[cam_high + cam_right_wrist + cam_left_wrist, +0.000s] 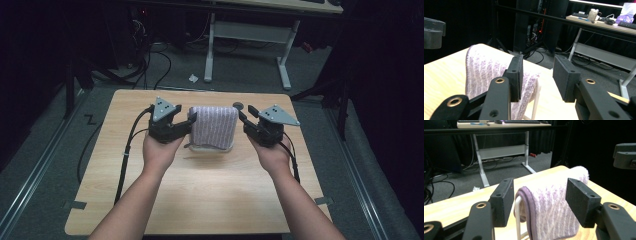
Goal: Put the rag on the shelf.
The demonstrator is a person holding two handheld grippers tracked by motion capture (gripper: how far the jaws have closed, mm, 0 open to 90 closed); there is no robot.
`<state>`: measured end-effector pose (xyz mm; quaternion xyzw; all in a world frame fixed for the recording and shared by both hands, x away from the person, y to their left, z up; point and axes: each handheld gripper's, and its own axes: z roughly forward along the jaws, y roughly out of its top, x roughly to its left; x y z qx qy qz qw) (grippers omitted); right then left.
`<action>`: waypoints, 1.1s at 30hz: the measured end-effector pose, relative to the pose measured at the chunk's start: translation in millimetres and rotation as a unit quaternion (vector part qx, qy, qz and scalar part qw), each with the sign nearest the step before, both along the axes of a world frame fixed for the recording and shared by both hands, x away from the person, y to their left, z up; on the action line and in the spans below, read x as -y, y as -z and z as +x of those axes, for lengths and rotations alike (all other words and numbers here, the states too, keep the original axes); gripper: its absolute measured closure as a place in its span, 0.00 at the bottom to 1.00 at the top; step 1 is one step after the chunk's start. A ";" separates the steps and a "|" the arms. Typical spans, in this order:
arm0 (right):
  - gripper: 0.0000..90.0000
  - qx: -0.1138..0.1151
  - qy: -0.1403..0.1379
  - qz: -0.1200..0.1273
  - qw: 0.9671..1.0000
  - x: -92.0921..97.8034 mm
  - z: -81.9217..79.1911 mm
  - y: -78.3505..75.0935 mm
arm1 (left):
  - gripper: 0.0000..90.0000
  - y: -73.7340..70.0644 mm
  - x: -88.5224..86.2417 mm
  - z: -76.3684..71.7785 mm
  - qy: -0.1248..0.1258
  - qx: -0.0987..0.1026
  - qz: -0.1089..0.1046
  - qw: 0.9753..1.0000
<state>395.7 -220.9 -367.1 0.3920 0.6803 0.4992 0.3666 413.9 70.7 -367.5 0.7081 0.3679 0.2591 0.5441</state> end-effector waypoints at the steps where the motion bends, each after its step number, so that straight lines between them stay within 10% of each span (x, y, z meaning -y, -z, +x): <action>1: 0.67 -0.001 -0.001 -0.001 1.000 0.2 -1.1 0.0 | 0.45 0.5 0.0 -0.6 0.001 0.000 -0.001 1.000; 20: 0.64 -0.059 -0.010 -0.031 0.998 4.0 -5.6 43.1 | 0.45 52.7 11.9 -3.0 0.040 -0.060 0.032 0.997; 33: 0.65 -0.104 -0.011 -0.033 0.994 11.8 -29.0 93.4 | 0.44 112.4 15.3 -27.1 0.081 -0.116 0.062 0.988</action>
